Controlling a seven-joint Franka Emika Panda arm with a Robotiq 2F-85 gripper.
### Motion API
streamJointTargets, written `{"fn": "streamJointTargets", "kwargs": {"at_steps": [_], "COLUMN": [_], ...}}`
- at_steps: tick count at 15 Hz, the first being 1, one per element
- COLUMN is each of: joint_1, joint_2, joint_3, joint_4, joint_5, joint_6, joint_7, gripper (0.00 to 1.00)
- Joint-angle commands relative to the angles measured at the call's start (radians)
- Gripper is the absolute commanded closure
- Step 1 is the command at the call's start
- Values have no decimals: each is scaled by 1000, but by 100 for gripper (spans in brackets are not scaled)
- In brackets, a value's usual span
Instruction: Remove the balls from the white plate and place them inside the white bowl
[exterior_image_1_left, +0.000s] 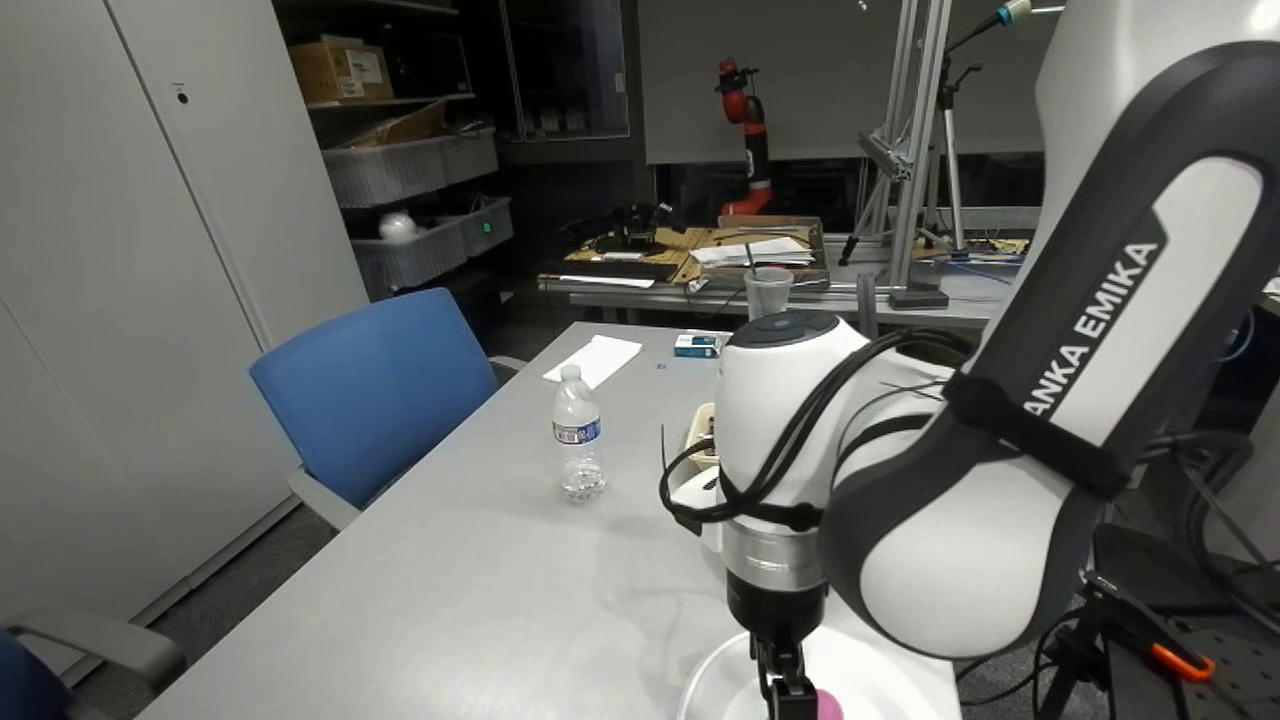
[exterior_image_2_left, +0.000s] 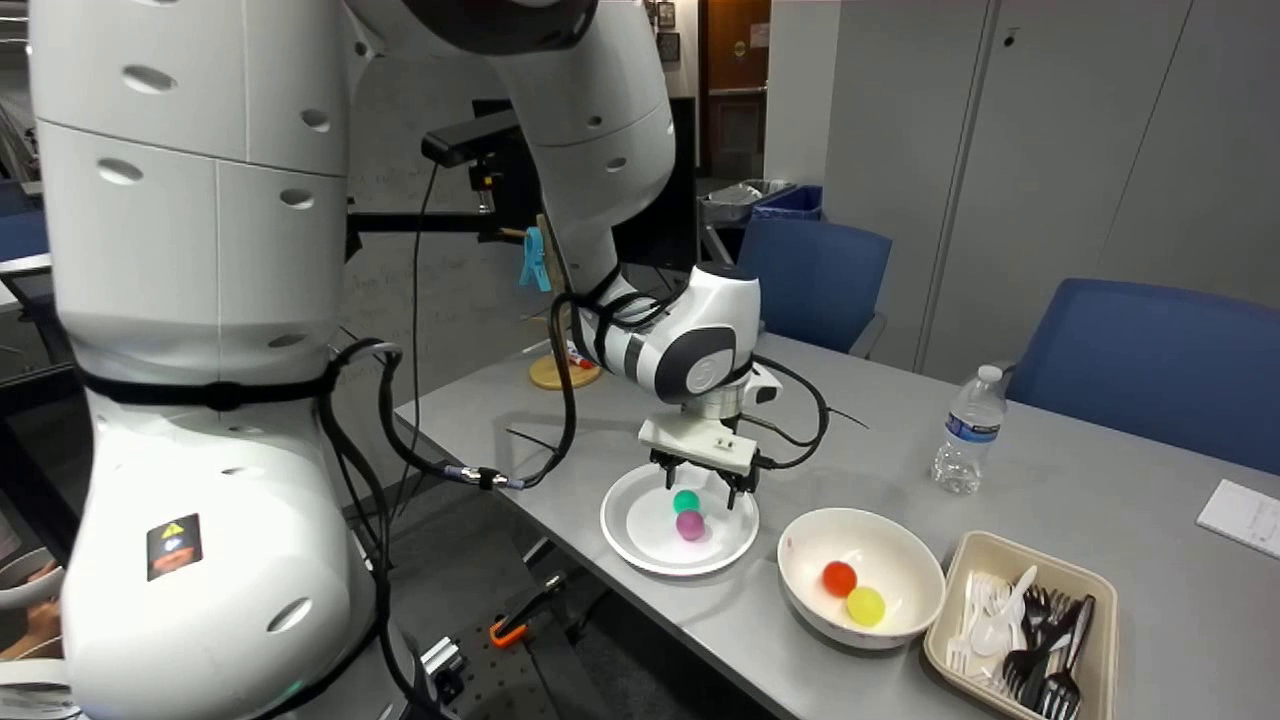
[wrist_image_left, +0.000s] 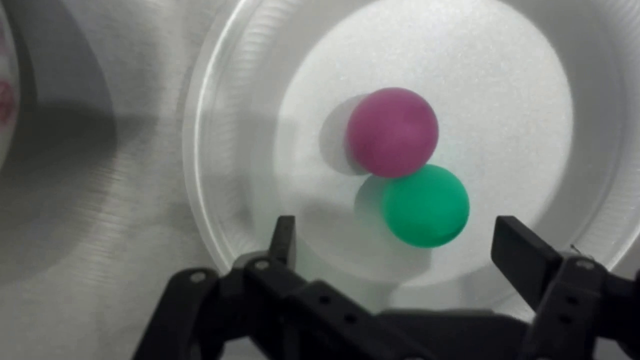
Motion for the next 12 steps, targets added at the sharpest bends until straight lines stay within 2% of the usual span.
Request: {"fn": "streamJointTargets", "kwargs": {"at_steps": [1,7,8,9,12], "joint_1": [0,4,4,4,6], "joint_2": [40,52,52,52,51], "joint_3": [8,6,6,5,3], "joint_4": [25,26,26,25,24], "joint_5": [-49,-84,-86,-88,-95], "joint_6": [40,52,52,53,53], "joint_7": [33,51,52,53,61], "gripper": [1,10,14,28,46]}}
